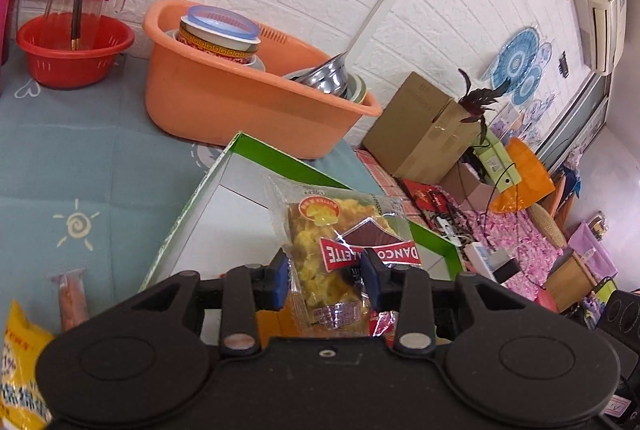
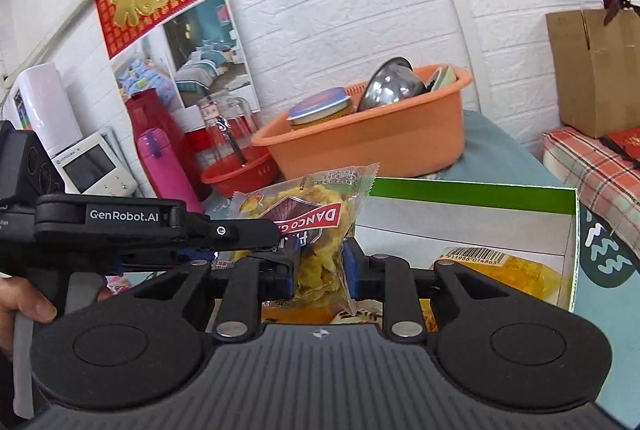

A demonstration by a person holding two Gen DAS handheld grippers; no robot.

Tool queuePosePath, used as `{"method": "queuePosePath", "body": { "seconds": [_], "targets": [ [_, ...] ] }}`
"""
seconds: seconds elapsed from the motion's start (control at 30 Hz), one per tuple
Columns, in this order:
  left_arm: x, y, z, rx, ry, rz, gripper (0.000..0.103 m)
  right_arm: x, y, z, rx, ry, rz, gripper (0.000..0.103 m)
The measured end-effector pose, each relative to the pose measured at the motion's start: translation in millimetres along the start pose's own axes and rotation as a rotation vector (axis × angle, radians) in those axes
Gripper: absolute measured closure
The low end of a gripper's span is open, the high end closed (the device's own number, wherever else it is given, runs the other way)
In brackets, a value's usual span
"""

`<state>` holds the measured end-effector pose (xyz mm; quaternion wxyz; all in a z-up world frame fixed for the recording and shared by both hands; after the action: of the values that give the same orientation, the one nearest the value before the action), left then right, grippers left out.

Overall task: Organize snacks
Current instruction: 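Lift the DANCO bag over the green box and open both grippers, then close both grippers on the brown snack bag with orange strip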

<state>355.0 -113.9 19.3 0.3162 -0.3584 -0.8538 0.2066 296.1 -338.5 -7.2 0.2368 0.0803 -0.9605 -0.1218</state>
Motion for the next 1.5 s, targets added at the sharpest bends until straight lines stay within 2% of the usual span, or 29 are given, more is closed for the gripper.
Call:
{"method": "queuePosePath", "body": {
  "seconds": [0.07, 0.1, 0.13, 0.17, 0.33, 0.47, 0.6, 0.8, 1.0, 1.17, 1.33, 1.5],
  "targets": [
    [-4.5, 6.6, 2.1, 0.0, 0.015, -0.039, 0.023, -9.8, -0.5, 4.9, 0.007, 0.039, 0.016, 0.037],
    [-4.5, 9.4, 4.3, 0.003, 0.014, -0.063, 0.004, -10.7, -0.3, 8.7, 0.009, 0.047, 0.027, 0.012],
    [-1.7, 9.3, 6.8, -0.018, 0.002, -0.054, 0.002, -9.3, 0.6, 11.5, 0.02, 0.042, 0.033, 0.003],
    [0.7, 7.5, 8.3, -0.032, 0.0, -0.056, 0.0, -6.8, 2.1, 13.0, 0.044, 0.028, 0.035, 0.003],
    [21.1, -7.9, 13.8, -0.094, -0.038, -0.084, 0.0, 13.4, 8.8, 10.4, 0.096, -0.04, 0.06, 0.0],
    [45.6, -18.8, 17.2, -0.084, -0.085, -0.1, 0.0, 37.4, 13.9, 9.5, 0.097, -0.074, 0.056, 0.0],
    [68.4, -37.0, 24.1, -0.085, -0.095, -0.108, 0.0, 69.7, 20.8, 11.5, 0.089, -0.095, 0.022, 0.0],
    [110.2, -63.7, 47.1, -0.082, -0.113, -0.124, 0.0, 120.3, 33.4, 19.5, 0.084, -0.127, -0.048, 0.0],
    [139.2, -80.8, 83.6, -0.115, -0.102, -0.098, 0.0, 159.6, 45.1, 38.8, 0.112, -0.151, -0.051, 0.0],
    [145.1, -76.2, 122.3, -0.099, -0.071, -0.082, 0.0, 170.4, 41.5, 61.1, 0.098, -0.109, -0.039, 0.0],
    [138.8, -59.3, 157.0, -0.01, -0.037, -0.046, 0.0, 158.0, 39.6, 89.5, 0.097, 0.003, -0.018, 0.0],
    [139.6, -39.4, 167.6, 0.077, -0.038, -0.025, 0.0, 138.9, 55.2, 116.4, 0.151, 0.098, -0.029, 0.0]
  ]
}}
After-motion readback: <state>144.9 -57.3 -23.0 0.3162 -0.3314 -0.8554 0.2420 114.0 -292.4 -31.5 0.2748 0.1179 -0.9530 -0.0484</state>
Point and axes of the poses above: each gripper's, at about its wrist camera, not at the fingertips, and x roughly against the way its jaws point, y to its left, z to its underside, the point moved 1 cm from there along -x, roughly the way its jaws point, and after that the axes turned 13 degrees about z, right-handed, at the moved point
